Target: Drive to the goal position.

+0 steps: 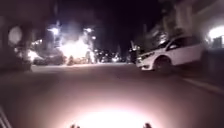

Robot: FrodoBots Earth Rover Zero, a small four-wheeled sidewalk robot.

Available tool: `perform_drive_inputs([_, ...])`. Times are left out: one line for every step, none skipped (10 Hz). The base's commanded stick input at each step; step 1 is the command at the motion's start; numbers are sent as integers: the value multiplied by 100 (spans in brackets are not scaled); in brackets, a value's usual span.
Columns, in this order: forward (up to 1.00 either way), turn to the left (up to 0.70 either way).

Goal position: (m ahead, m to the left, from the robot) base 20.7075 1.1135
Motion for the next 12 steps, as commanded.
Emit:
perform_drive_inputs([70,-6])
perform_drive_inputs([70,-20])
perform_drive_inputs([70,-34])
perform_drive_inputs([70,-35])
perform_drive_inputs([70,-25])
perform_drive_inputs([70,0])
perform_drive_inputs([70,0])
perform_drive_inputs([70,0])
perform_drive_inputs([70,0])
perform_drive_inputs([70,0])
perform_drive_inputs([70,0])
perform_drive_inputs([70,0])
